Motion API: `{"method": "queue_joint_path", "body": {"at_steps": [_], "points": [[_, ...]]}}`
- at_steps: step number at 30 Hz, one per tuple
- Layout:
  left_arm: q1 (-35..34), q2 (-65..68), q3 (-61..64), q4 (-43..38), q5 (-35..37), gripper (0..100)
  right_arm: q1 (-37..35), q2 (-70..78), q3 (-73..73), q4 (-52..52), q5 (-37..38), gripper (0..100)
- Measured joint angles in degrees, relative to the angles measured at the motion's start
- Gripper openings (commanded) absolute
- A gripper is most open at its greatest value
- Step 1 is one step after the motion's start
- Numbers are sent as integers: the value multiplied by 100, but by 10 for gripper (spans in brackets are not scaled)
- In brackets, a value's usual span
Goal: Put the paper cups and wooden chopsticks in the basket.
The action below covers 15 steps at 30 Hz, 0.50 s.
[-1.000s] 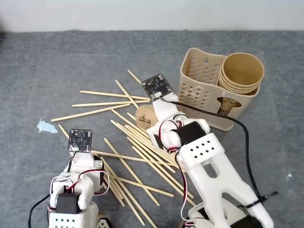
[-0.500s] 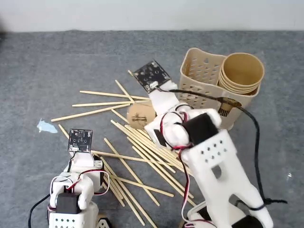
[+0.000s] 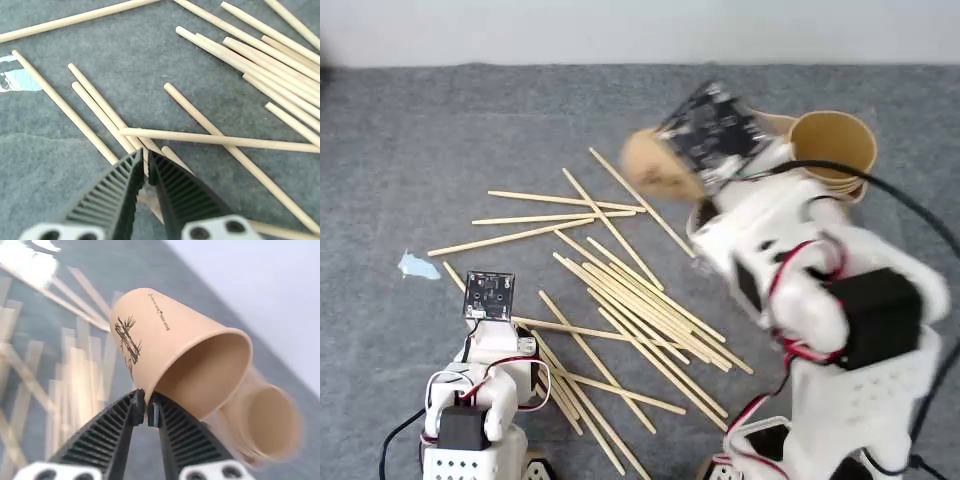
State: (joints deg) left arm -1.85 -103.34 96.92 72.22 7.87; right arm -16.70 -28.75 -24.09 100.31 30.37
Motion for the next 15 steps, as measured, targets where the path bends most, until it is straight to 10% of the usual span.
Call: {"method": "queue_joint_path", "body": {"at_steps": [15], "points": [[0,0,0,0,0,14,3015,0,-299,-510,2198,8]]}}
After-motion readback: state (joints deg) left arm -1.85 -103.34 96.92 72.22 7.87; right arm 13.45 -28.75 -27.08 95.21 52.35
